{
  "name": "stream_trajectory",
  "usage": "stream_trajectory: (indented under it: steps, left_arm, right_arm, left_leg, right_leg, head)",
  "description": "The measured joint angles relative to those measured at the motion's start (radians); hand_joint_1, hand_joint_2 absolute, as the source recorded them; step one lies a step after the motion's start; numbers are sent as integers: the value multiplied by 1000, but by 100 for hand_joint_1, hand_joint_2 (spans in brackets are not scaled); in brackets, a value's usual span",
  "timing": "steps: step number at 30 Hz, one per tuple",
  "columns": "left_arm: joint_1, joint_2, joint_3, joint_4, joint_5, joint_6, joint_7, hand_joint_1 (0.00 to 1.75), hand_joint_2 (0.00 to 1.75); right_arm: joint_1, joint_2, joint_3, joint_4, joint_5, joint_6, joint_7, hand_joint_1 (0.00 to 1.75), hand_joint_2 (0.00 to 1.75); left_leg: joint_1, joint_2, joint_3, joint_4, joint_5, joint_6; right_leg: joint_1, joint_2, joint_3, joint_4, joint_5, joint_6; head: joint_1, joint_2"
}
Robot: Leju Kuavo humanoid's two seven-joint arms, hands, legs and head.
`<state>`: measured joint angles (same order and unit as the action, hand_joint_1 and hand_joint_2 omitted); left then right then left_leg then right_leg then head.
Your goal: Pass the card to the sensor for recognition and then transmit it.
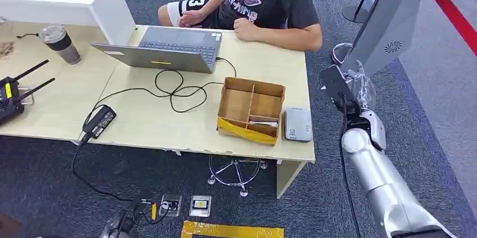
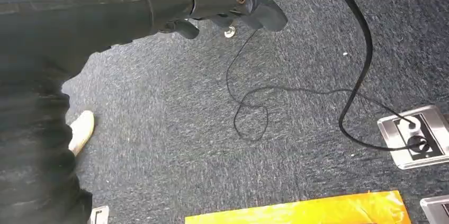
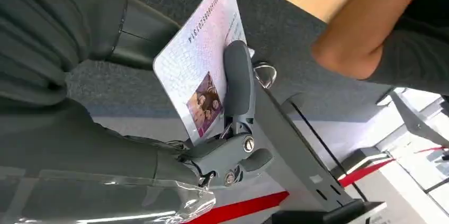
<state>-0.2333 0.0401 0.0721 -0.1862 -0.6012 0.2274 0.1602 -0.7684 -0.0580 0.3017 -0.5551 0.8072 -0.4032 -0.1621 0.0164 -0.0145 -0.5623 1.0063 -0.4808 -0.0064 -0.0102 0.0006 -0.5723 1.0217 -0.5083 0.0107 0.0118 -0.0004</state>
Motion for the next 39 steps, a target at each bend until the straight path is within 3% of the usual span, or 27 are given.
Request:
stream_trajectory:
  steps: [21,39]
  left_arm:
    - [0,-4,0,0,0,0,0,0,175]
    - [-1,-5,0,0,-3,-2,0,0,175]
  right_arm:
    - [80,47,3,74,33,-10,-11,175,175]
    - [99,56,4,130,72,-11,29,175,175]
  left_leg:
    - [0,0,0,0,0,0]
    - [0,0,0,0,0,0]
  right_leg:
    - [0,0,0,0,0,0]
    - [0,0,0,0,0,0]
  head:
    - [0,0]
    - [0,0]
